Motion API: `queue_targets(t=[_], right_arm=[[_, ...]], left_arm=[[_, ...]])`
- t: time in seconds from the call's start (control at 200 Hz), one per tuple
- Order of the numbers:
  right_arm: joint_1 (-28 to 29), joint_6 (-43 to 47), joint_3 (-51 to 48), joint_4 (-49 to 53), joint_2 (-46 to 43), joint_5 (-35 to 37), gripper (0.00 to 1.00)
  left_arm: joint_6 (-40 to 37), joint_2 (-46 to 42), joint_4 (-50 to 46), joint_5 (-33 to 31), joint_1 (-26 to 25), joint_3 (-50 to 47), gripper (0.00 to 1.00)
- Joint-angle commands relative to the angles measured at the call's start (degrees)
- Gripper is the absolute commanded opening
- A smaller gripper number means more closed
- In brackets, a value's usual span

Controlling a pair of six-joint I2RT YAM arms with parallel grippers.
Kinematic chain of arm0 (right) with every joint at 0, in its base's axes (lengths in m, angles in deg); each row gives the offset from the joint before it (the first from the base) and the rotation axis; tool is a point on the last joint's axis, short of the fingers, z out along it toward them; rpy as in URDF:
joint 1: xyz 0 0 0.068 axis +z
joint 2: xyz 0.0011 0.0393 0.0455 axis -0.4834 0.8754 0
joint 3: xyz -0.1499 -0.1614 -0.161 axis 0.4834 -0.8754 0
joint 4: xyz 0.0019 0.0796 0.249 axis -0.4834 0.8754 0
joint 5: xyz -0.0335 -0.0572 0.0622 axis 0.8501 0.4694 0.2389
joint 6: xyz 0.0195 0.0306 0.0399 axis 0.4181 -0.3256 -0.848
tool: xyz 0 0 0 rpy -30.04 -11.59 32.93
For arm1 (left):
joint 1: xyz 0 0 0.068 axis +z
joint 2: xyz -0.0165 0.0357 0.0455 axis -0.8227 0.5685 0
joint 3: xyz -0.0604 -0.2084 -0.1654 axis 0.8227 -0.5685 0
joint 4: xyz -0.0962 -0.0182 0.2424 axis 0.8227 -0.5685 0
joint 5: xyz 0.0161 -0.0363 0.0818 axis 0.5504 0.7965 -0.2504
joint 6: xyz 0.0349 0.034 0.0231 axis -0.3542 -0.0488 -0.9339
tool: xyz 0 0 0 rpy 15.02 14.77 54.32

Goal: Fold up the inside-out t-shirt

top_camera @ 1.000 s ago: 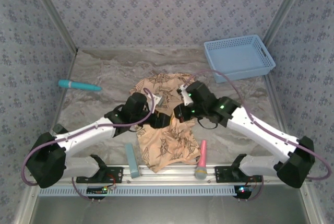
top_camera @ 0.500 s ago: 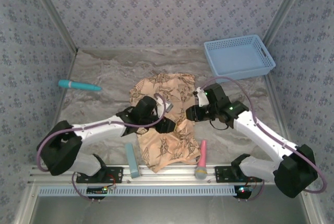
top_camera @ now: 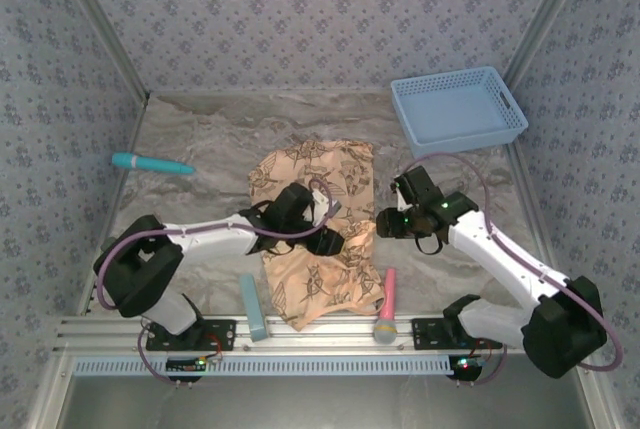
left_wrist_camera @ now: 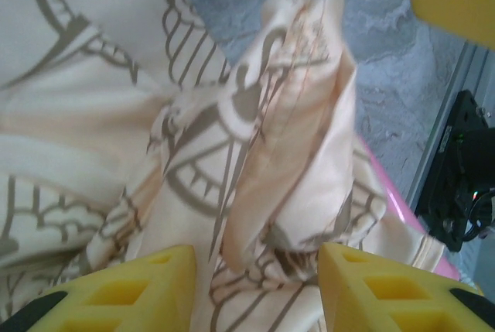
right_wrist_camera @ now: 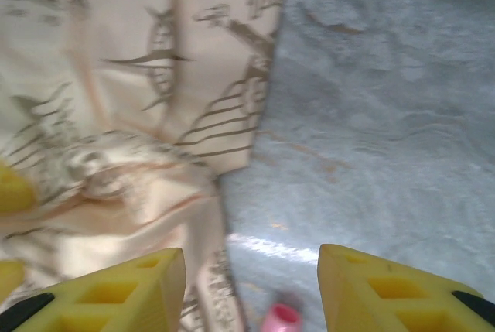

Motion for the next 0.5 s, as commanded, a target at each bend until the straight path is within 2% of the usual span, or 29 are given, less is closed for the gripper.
queue_targets(t=[0.0,0.1,0.19,0.265,0.3,0.325,0.405,0.495], right_arm=[[3.93,-7.82,-0.07,-1.62,0.6,-5.04,0.51],[8.38,-12.3,-0.44,-5.7,4.15,-2.33,0.52],[11.95,-13.65,-0.24,-8.82,8.08,4.28,0.5],[12.96,-12.11,-0.39,-9.92,11.04,6.65,0.36],[12.73,-10.83,0.01,-9.05,12.18,7.43,0.2],[12.56,-10.5,0.36,-8.12,12.35,7.7,0.13],[11.86,-6.48,0.26,-6.3,10.11,8.04,0.05],[10.97,-4.56,-1.6,-3.95,5.47,9.01,0.0]], left_arm=[[-1.61,2.7,-2.86,-1.42,0.33,2.61,0.44],[-1.42,5.2,-3.68,-1.68,0.7,3.54,0.38],[-0.42,6.1,-1.64,0.52,0.69,3.64,0.33],[0.35,6.11,0.41,2.14,0.67,3.3,0.27],[0.28,5.99,1.06,3.07,0.68,3.15,0.21],[0.2,5.73,1.28,3.62,0.71,2.98,0.16],[-0.08,4.55,1.24,4.87,0.88,2.82,0.0],[0.65,2.23,1.86,6.3,1.62,1.73,0.0]])
